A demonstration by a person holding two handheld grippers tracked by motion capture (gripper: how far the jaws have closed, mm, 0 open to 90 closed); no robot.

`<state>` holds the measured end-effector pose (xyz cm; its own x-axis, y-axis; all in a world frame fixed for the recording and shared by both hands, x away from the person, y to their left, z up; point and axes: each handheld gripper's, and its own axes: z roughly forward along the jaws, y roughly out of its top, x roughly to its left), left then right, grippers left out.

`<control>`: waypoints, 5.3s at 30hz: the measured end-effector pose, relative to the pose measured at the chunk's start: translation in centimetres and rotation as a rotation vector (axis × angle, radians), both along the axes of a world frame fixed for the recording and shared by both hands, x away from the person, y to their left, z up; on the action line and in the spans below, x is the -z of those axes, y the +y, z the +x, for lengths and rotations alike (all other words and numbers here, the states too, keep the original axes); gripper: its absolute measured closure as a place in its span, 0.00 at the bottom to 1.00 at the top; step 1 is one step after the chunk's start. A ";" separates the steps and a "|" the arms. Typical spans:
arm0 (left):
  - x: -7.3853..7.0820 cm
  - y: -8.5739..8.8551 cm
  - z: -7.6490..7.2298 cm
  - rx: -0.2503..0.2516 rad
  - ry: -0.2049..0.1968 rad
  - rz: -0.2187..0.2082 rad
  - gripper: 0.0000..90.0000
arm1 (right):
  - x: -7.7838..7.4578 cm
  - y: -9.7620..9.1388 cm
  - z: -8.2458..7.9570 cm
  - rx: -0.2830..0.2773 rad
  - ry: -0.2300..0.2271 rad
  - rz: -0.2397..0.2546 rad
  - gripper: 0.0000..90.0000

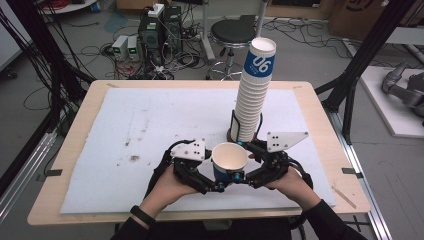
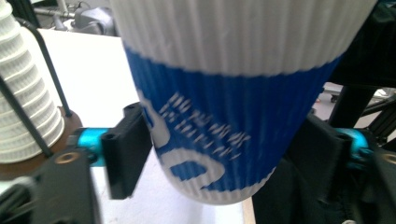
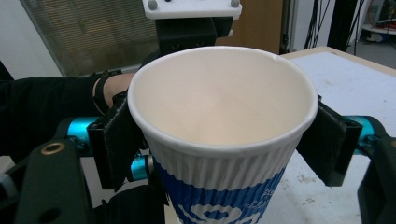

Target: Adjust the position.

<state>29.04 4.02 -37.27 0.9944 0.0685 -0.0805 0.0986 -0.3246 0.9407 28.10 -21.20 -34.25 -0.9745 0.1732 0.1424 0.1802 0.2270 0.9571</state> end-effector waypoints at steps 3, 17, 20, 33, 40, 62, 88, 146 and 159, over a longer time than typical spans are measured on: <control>0.0 0.0 0.0 0.000 -0.005 -0.010 0.32 | 0.0 0.1 0.0 0.004 -0.004 0.009 0.23; 0.1 -0.1 0.0 0.008 -0.001 -0.032 0.32 | 0.2 0.3 -0.1 0.005 -0.010 0.021 0.23; 0.1 0.0 0.0 0.004 0.009 -0.033 0.31 | 0.2 0.3 -0.1 0.003 -0.002 0.023 0.24; -0.3 0.1 0.1 0.000 0.063 -0.144 0.21 | 0.5 0.5 -0.1 0.009 -0.001 0.037 0.25; -0.3 0.1 0.1 -0.008 0.063 -0.142 0.23 | 0.6 0.9 -0.3 0.001 -0.003 0.035 0.25; -0.9 1.6 0.4 -0.046 0.037 -0.149 0.27 | 0.4 -0.8 0.4 0.038 -0.017 0.033 0.20; -1.9 2.5 0.3 -0.107 0.027 -0.201 0.28 | 2.6 0.1 0.7 0.026 -0.027 -0.049 0.20; -2.1 1.3 -0.4 -0.081 0.019 -0.238 0.25 | 3.6 2.2 0.1 -0.020 0.012 -0.028 0.24; -1.9 0.9 -0.6 -0.068 0.027 -0.240 0.25 | 3.4 2.1 0.0 -0.020 0.012 0.011 0.29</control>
<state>28.47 4.90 -35.41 0.9855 0.1106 -0.1288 0.1385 -0.0845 0.9868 28.07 -19.13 -37.65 -0.9759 0.1520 0.1563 0.1875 0.2199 0.9573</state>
